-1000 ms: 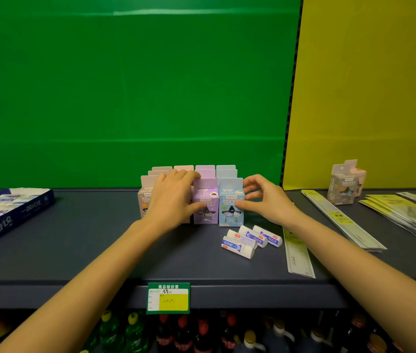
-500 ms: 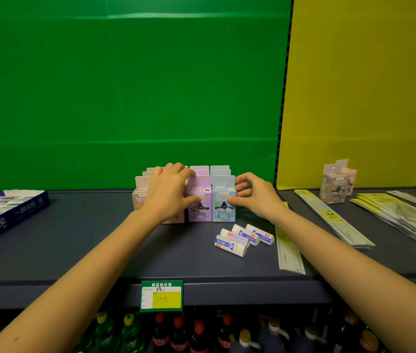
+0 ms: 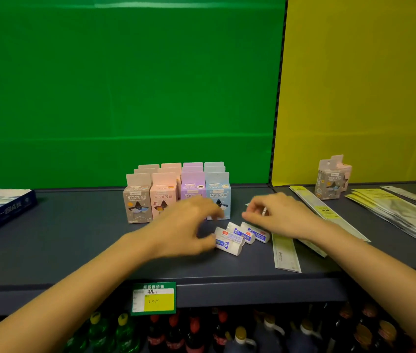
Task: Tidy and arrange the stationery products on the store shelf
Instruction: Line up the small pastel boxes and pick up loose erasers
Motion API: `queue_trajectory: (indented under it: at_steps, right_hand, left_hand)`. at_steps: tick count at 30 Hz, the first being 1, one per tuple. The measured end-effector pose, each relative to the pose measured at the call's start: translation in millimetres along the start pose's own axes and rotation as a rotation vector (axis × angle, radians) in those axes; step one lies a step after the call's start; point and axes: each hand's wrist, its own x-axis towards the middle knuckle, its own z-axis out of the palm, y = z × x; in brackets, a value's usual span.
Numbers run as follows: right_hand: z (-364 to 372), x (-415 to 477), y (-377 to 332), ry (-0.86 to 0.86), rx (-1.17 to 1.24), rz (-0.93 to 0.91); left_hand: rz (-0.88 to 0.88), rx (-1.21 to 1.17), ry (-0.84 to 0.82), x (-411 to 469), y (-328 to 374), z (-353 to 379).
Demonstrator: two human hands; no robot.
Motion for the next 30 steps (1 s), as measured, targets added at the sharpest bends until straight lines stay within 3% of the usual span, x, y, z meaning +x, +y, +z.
queue_trajectory:
  at_steps: [4,10,18,30]
  right_hand:
    - [5.4,-9.8,-6.3,-0.098,-0.179,0.042]
    - [12.8,4.8,-6.2,-0.249,-0.238,0.055]
    - [2.5,21.4,-15.6,-0.54,-0.064,0.009]
    - [11.1,20.4,-17.0,-0.502,-0.156,-0.115]
  left_hand:
    - [0.021,-0.057,-0.249,5.3,7.9,16.9]
    - [-0.018,-0.12,-0.367,14.0,3.6,20.7]
    - [-0.121,-0.227,-0.458,16.4,0.9,19.9]
    - [-0.092,-0.136,-0.516,15.7,4.2,11.7]
